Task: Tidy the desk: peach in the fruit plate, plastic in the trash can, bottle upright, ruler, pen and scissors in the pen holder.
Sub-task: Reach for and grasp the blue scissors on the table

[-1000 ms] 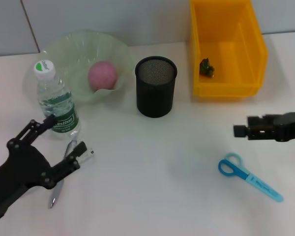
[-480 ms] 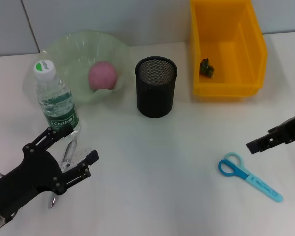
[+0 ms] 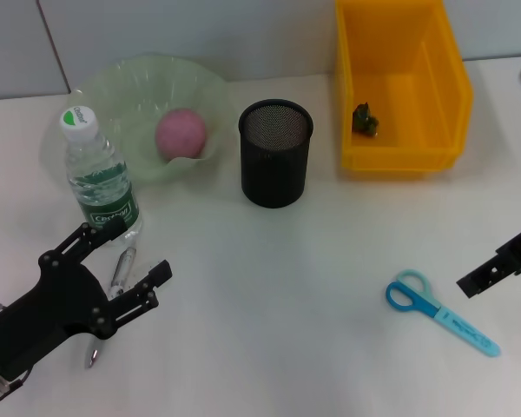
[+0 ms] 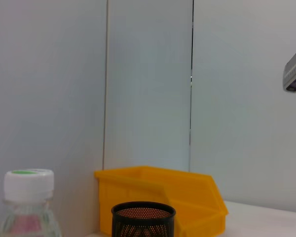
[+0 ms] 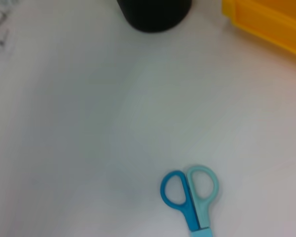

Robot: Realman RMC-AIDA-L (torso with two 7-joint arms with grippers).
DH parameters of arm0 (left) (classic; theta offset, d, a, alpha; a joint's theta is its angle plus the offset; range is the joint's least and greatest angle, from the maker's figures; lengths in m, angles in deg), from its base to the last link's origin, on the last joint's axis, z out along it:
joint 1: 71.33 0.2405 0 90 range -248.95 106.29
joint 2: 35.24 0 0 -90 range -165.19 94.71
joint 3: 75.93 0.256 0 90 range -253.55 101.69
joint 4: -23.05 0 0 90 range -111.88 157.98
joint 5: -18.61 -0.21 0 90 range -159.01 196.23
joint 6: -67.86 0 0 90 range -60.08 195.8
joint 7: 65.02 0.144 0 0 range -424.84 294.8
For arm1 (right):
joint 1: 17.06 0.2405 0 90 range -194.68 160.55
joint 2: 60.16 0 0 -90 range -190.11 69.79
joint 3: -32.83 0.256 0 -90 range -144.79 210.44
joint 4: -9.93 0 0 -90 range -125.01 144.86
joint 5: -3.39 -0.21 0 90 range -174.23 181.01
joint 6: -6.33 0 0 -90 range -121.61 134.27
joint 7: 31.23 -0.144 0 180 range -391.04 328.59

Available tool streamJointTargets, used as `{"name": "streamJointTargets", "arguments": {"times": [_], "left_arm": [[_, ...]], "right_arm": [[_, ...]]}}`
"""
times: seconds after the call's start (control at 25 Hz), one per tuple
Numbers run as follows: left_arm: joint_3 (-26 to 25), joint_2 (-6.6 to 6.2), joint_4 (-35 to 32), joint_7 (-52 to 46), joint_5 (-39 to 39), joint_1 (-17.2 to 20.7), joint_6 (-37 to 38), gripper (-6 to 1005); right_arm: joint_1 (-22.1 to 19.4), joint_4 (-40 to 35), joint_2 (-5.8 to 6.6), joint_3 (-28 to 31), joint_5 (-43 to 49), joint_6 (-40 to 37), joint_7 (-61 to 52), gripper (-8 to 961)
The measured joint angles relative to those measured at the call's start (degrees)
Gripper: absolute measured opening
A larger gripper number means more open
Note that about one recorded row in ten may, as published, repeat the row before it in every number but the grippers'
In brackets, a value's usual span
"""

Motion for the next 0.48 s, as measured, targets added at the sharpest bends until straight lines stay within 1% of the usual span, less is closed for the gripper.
{"name": "streamJointTargets", "arguments": {"times": [0.12,0.24,0.36,0.48], "left_arm": [[0.0,0.1,0.0,0.2,0.0,-0.3,-1.3,832],[0.0,0.12,0.0,0.1,0.0,-0.7,-2.2,831],[0.0,0.17,0.0,0.1,0.0,-0.8,-2.3,831],[0.0,0.14,0.0,0.0,0.2,-1.0,-2.3,830]], "right_arm": [[0.8,1.5,-0.03,-3.3,1.9,1.3,0.0,833],[1.0,2.7,-0.07,-7.5,4.2,3.7,0.1,832],[1.1,5.1,-0.12,-12.4,4.6,6.4,0.3,832],[1.4,6.7,-0.19,-13.7,4.7,7.8,0.1,832]]}}
